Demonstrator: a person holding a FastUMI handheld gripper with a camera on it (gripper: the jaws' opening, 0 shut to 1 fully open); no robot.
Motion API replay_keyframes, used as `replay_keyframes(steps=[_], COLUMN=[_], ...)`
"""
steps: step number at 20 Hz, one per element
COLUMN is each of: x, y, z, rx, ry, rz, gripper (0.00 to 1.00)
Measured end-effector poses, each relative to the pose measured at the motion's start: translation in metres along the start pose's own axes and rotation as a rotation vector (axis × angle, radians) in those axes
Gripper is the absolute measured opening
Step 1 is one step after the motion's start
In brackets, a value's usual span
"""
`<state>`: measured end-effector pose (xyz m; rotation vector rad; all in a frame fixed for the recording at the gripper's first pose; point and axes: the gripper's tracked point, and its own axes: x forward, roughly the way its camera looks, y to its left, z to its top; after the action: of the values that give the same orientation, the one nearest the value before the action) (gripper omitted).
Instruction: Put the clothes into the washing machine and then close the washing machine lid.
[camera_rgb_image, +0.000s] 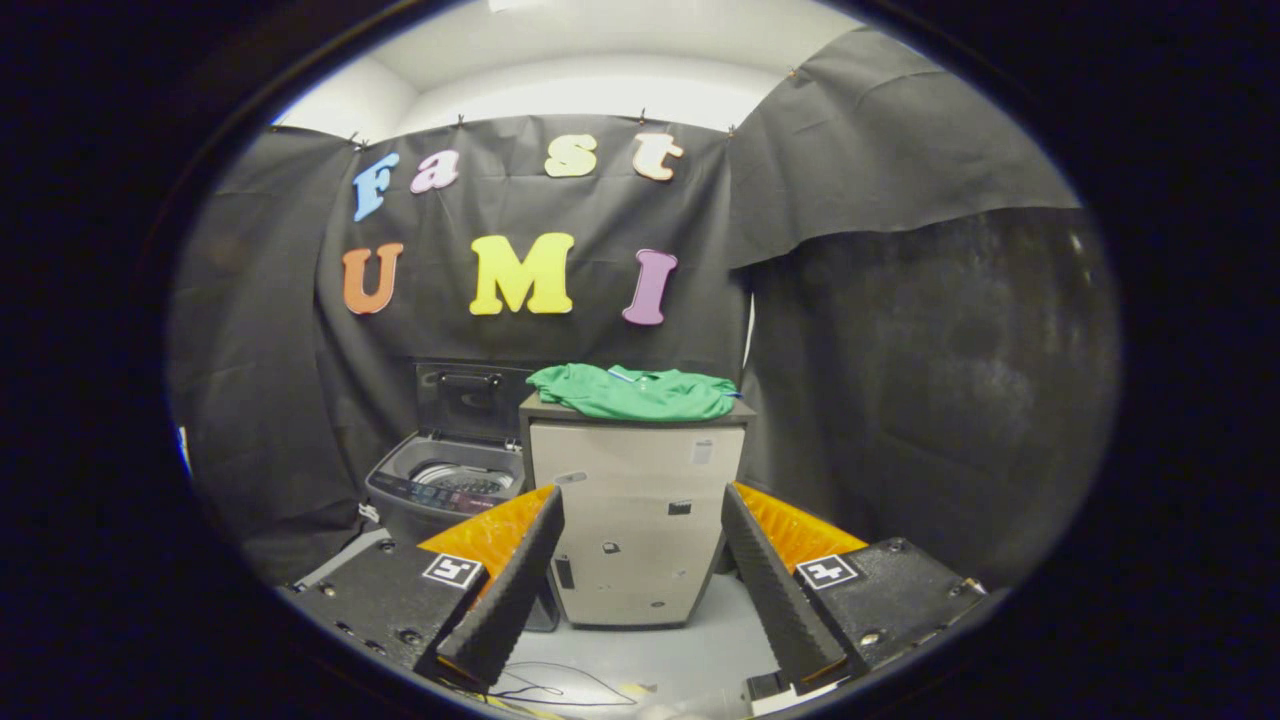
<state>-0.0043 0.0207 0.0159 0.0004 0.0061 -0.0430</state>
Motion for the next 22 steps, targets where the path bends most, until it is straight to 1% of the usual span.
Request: replay_keyframes(steps=[6,11,13,16,22], x=[0.014,0.045,0.065,0.104,0.207], y=[0.009,0.010,0.009,0.009,0.001], z=[0.037,0.085,0.108,0.138,0.184], rx=[-0.019,-0.029,-0.042,-0.024,0.029], ry=[-0.021,-0.040,-0.051,-0.056,-0.038], rz=[-0.011,-0.016,-0.018,-0.010,-0.001], gripper=[0.99,0.99,0.99,0.99,0.99])
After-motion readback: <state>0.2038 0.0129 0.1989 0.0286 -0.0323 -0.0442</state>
